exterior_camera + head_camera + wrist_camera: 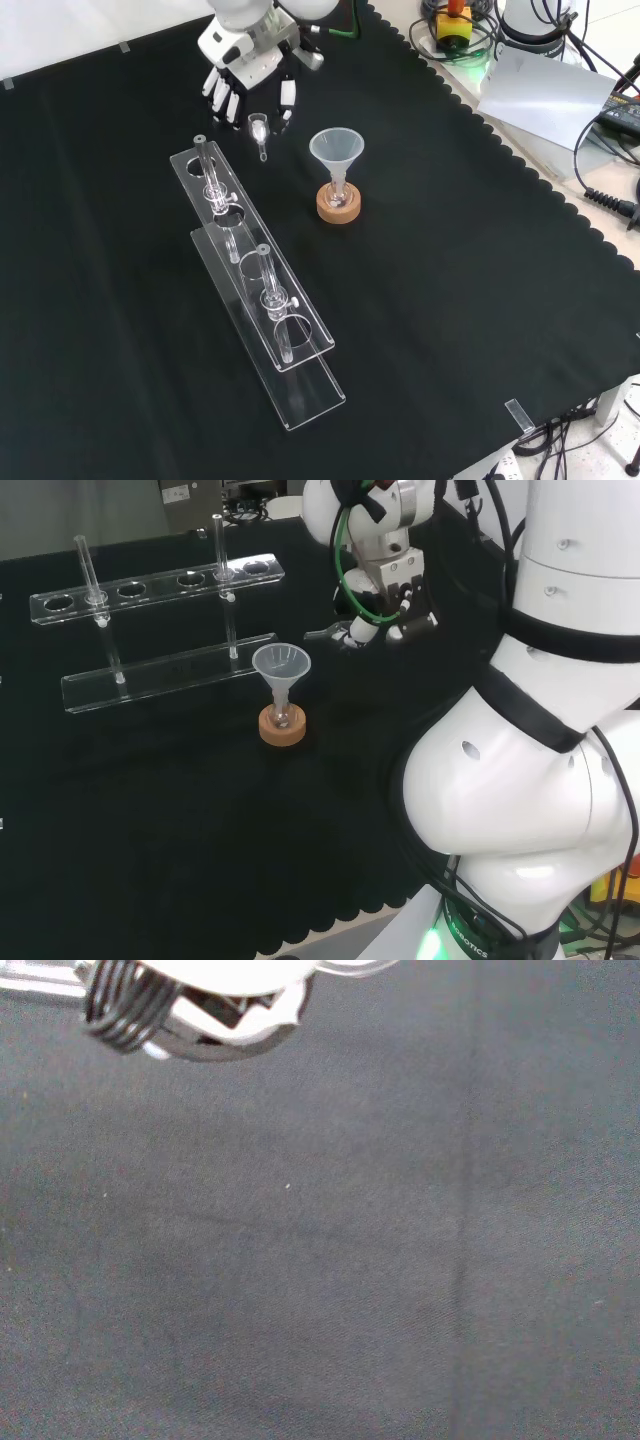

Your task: Pour all the NaCl from the weighing funnel into the round-bottom flask.

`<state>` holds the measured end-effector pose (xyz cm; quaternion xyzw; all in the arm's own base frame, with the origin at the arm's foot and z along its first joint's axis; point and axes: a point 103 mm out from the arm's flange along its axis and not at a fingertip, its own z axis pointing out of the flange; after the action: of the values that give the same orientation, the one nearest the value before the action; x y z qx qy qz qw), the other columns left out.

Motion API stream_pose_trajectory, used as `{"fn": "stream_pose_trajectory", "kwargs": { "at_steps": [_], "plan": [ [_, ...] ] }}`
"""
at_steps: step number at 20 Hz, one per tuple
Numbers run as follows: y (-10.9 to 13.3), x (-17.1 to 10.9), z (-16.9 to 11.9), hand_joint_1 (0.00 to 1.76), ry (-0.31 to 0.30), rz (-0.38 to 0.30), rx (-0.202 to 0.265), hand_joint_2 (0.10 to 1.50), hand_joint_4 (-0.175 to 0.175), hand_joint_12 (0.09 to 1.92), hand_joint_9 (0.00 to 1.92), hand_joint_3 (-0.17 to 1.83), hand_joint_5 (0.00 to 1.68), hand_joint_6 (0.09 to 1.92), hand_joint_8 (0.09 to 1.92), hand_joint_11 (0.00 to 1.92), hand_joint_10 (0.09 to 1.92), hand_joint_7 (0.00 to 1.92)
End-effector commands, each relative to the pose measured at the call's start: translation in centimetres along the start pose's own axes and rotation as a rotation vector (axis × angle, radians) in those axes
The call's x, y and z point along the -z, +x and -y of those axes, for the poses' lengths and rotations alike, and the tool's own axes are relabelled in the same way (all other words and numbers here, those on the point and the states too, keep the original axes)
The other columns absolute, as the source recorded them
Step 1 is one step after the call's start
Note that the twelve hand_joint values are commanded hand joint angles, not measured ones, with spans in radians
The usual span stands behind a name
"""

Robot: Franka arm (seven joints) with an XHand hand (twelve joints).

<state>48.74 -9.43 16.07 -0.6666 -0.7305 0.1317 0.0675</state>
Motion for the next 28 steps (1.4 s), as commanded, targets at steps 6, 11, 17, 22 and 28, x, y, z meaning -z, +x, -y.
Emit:
{"fn": "stream_pose_trajectory", "kwargs": {
  "at_steps": [6,11,17,22,28],
  "plan": [
    [-1.3,2.2,2.9,1.07,-0.003,0.035,-0.016,0.73,0.175,1.27,0.79,0.66,1.10,0.97,0.67,0.50,0.51,0.57],
    [-0.3,4.7,5.0,1.08,0.005,0.079,-0.017,0.73,0.175,1.27,0.79,0.67,1.10,0.97,0.67,0.50,0.51,0.57],
    [0.6,6.7,6.9,1.08,-0.001,0.103,-0.018,0.72,0.175,1.27,0.80,0.68,1.11,0.97,0.67,0.50,0.51,0.57],
    [1.1,7.9,8.9,1.08,-0.013,0.108,-0.026,0.72,0.175,1.27,0.81,0.69,1.11,0.97,0.67,0.50,0.51,0.57],
    [1.9,8.6,10.8,1.08,-0.006,0.119,-0.024,0.71,0.175,1.27,0.82,0.69,1.11,0.97,0.67,0.50,0.51,0.57]
  ]
}}
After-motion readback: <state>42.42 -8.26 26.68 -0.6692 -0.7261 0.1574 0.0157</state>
